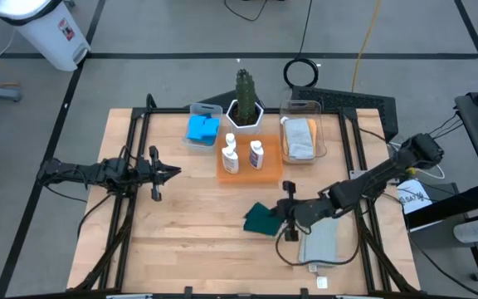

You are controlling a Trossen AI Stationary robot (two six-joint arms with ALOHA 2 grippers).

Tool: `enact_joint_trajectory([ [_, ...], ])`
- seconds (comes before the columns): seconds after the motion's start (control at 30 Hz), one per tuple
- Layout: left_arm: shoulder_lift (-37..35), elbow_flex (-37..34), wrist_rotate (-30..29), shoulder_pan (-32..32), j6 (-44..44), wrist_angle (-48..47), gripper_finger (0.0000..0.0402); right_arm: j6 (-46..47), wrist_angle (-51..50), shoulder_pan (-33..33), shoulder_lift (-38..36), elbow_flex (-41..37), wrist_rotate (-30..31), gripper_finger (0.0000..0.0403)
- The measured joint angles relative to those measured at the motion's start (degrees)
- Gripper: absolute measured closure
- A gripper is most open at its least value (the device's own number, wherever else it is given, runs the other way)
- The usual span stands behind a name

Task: Pick & Place Kitchen Items
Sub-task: Put the blue microfiber towel into the transparent bin

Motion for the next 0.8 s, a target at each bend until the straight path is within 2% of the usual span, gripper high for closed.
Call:
enact_joint_trajectory([
  [0.33,-0.01,0.00,0.00,0.01,0.00,0.00,0.0364,0.64,-2.56,-3.80,-10.21,0.02,15.62,0.0402],
  [0.57,0.02,0.00,0.02,-0.01,0.00,0.00,0.0364,6.41,-9.44,-10.32,-17.02,0.02,30.05,0.0402],
  [0.8,0.02,0.00,0.00,0.01,0.00,0.00,0.0364,12.13,-18.75,-23.36,-21.26,0.02,30.91,0.0402],
])
